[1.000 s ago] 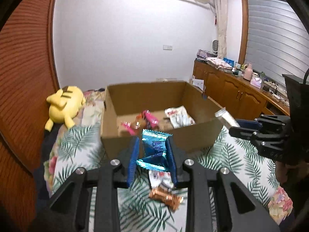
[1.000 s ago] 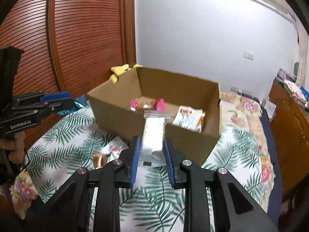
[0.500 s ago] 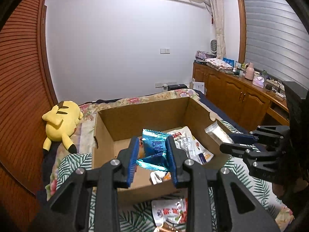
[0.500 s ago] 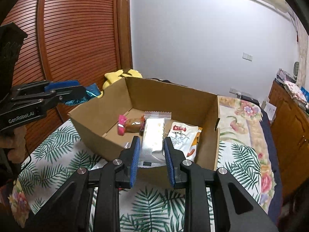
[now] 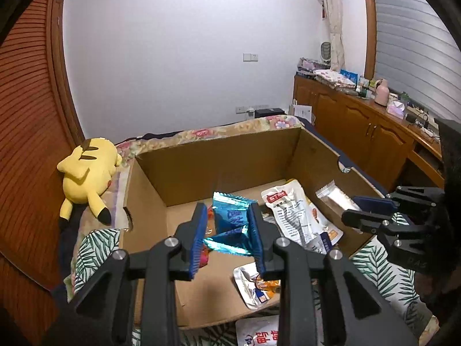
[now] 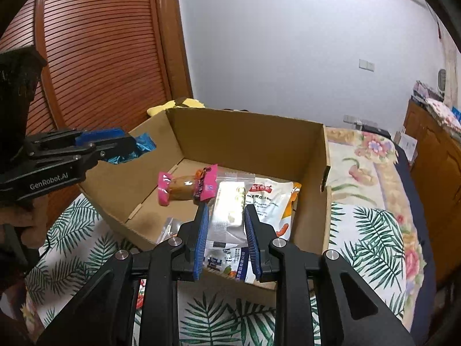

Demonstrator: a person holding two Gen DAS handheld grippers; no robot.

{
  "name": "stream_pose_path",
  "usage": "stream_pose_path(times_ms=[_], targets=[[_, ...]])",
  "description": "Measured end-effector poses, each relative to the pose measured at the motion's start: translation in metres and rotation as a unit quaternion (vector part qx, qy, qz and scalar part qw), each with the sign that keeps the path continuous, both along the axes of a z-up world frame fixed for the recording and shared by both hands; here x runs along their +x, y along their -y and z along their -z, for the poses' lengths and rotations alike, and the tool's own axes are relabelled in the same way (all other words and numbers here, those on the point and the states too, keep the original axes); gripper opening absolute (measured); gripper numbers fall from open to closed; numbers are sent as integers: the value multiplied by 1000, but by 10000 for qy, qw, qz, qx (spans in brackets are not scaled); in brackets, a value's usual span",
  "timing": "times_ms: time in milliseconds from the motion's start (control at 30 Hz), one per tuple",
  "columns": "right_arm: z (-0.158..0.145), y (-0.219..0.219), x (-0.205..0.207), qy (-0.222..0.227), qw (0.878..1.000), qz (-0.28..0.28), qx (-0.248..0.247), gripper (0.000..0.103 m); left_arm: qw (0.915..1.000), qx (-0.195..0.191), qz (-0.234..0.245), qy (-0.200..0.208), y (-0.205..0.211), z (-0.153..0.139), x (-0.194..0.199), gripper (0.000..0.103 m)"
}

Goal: Organize snacks
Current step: 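Open the left tool to drop the blue candy while the right tool releases the bar pack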

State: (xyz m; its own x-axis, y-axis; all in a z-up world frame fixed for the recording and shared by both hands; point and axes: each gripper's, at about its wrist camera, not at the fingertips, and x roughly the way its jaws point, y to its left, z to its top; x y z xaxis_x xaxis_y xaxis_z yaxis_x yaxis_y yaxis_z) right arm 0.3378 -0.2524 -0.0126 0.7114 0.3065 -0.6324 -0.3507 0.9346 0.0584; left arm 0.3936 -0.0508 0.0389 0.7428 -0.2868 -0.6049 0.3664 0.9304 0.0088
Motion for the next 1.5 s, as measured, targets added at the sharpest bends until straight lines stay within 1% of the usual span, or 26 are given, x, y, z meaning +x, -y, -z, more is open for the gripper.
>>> stream_pose_path(times_ms=[233, 333, 400, 500, 533, 567, 600, 633, 667, 833, 933, 967, 1000, 1067, 1167, 1200, 1267, 1367, 1500], targets=[[7, 1, 9, -57, 10000, 17, 24, 24, 9999, 88, -47, -49, 4, 10, 7, 28], [10, 0, 12, -85, 10000, 35, 5, 24, 9999, 68, -63, -73, 1, 12, 9, 29], [11, -1, 15, -97, 9999, 50, 10, 25, 9999, 52, -103, -50, 0, 11, 9, 34], [11, -1, 15, -70, 10000, 54, 36, 26, 9998, 86, -156, -4, -1, 11, 8, 39], [11, -2, 15, -68, 10000, 44, 57, 30, 9998, 91, -162, 2, -1, 10, 7, 41], [11, -2, 15, -62, 10000, 45, 64, 32, 9998, 91, -176, 5, -1, 10, 7, 46], [10, -2, 14, -45, 10000, 46, 65, 36, 9998, 110, -193, 18, -2, 10, 6, 49], [9, -3, 14, -21, 10000, 55, 62, 44, 9997, 132, -205, 47, -1, 9, 4, 51], [8, -3, 13, 6, 10000, 59, 75, 46, 9996, 148, -214, 92, -1, 9, 2, 55], [2, -3, 8, 86, 9998, 75, 145, 52, 9995, 192, -240, 86, -4, 9, -4, 60], [-1, -3, 3, 121, 9997, 83, 173, 55, 9994, 205, -268, 123, -5, 8, -10, 66], [-1, -3, 1, 130, 9997, 85, 176, 56, 9993, 206, -274, 135, -6, 8, -11, 72], [-2, -4, -1, 132, 9997, 85, 172, 56, 9993, 198, -278, 149, -7, 7, -13, 75], [-4, -4, -4, 135, 9997, 89, 161, 58, 9992, 209, -307, 156, -9, 5, -17, 75], [-6, -5, -11, 153, 9997, 101, 148, 61, 9979, 423, -472, 97, -10, 4, -21, 76], [-8, -5, -13, 162, 9997, 101, 143, 63, 9978, 429, -486, 102, -11, 4, -24, 76], [-10, -6, -19, 204, 9996, 117, 129, 65, 9988, 285, -392, 121, -14, 1, -32, 76], [-13, -6, -29, 253, 9995, 126, 125, 66, 9991, 186, -363, 145, -17, -2, -43, 76], [-16, -11, -42, 254, 9996, 107, 88, 67, 9992, 178, -304, 173, -17, -4, -60, 76]])
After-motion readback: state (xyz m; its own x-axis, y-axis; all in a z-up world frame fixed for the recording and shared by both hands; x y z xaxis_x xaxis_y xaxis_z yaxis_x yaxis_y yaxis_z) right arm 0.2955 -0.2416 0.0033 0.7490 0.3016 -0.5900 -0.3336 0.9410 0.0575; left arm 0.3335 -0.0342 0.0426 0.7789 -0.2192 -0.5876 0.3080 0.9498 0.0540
